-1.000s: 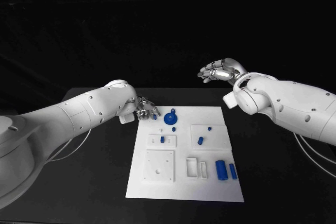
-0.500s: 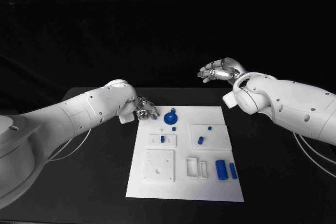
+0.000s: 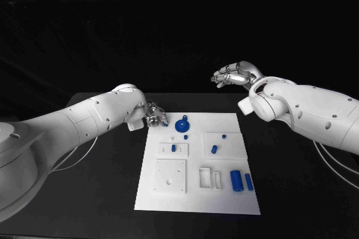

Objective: Assemble the parts on the task board

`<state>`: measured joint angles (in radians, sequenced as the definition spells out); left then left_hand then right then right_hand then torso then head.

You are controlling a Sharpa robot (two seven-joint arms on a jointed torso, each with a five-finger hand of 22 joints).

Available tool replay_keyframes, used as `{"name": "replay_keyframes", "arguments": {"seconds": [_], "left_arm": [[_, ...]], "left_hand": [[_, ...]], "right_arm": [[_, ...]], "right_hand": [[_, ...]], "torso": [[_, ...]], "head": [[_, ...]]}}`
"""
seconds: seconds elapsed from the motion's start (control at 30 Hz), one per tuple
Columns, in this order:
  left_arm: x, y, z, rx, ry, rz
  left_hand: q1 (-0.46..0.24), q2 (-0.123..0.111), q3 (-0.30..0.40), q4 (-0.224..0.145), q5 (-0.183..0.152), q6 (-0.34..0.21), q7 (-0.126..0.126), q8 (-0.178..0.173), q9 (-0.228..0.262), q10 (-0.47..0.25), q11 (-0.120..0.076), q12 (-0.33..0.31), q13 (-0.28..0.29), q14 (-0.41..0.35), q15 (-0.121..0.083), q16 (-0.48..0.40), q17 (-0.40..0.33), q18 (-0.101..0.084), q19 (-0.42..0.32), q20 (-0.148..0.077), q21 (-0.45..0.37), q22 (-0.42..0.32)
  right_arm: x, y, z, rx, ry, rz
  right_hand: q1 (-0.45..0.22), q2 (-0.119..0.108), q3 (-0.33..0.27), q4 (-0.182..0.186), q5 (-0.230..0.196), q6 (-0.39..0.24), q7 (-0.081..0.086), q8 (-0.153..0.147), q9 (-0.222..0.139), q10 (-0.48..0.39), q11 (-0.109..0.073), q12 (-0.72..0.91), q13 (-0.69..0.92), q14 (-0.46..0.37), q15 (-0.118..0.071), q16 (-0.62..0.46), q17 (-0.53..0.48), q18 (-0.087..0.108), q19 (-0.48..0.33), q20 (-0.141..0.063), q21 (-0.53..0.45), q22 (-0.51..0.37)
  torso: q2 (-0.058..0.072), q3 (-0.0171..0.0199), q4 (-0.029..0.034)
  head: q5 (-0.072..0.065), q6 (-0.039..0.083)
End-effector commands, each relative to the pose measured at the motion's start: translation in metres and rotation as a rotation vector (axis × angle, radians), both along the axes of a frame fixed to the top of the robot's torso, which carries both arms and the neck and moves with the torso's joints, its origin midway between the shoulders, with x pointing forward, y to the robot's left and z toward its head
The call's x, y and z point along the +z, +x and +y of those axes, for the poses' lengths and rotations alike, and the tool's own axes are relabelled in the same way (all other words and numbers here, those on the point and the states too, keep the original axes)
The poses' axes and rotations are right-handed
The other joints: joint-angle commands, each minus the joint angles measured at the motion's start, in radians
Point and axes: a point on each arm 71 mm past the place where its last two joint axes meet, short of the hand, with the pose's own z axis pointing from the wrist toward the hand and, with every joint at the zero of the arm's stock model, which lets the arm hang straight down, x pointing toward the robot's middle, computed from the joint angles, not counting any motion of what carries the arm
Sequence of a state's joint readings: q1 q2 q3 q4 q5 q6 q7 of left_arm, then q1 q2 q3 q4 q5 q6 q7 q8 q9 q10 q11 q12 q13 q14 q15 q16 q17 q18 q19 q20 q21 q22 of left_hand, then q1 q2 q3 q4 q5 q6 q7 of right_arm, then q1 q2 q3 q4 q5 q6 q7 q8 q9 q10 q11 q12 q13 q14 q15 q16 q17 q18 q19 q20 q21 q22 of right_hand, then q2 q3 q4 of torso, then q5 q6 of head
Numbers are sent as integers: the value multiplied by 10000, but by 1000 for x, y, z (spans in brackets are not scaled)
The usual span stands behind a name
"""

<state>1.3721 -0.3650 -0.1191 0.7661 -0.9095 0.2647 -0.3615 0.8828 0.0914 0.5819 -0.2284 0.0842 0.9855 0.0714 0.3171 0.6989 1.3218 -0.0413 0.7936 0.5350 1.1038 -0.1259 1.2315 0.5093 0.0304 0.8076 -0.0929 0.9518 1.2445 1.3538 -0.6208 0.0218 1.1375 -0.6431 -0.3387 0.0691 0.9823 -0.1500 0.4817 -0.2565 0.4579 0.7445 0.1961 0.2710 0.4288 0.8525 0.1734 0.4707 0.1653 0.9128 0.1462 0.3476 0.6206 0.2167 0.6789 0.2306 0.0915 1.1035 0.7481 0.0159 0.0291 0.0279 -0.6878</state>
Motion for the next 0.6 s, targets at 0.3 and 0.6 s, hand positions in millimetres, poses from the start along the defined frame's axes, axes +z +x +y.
{"name": "replay_keyframes", "arguments": {"seconds": [0.3,0.6], "left_arm": [[-1,-2,10,713,-822,-189],[1,-15,14,663,-1011,-256]], "left_hand": [[-49,178,42,-324,964,434,-131,329,-101,148,-113,58,-70,108,-97,72,-60,-192,149,-1322,95,-24],[-197,64,40,-402,1571,703,-221,511,-182,251,-197,51,-109,200,-114,120,-84,-198,230,-1353,117,-46]], "right_arm": [[0,0,0,132,-6,7],[0,0,-3,93,2,36]], "right_hand": [[21,-48,-11,88,49,-56,337,47,-18,-30,31,63,-23,-102,4,-69,14,55,-46,19,-60,14],[18,-49,-13,92,54,-59,338,47,-21,-34,32,65,-32,-105,5,-73,18,57,-51,20,-63,16]], "torso": [[-19,0,17],[-30,2,33]], "head": [[8,-8],[57,-7]]}}
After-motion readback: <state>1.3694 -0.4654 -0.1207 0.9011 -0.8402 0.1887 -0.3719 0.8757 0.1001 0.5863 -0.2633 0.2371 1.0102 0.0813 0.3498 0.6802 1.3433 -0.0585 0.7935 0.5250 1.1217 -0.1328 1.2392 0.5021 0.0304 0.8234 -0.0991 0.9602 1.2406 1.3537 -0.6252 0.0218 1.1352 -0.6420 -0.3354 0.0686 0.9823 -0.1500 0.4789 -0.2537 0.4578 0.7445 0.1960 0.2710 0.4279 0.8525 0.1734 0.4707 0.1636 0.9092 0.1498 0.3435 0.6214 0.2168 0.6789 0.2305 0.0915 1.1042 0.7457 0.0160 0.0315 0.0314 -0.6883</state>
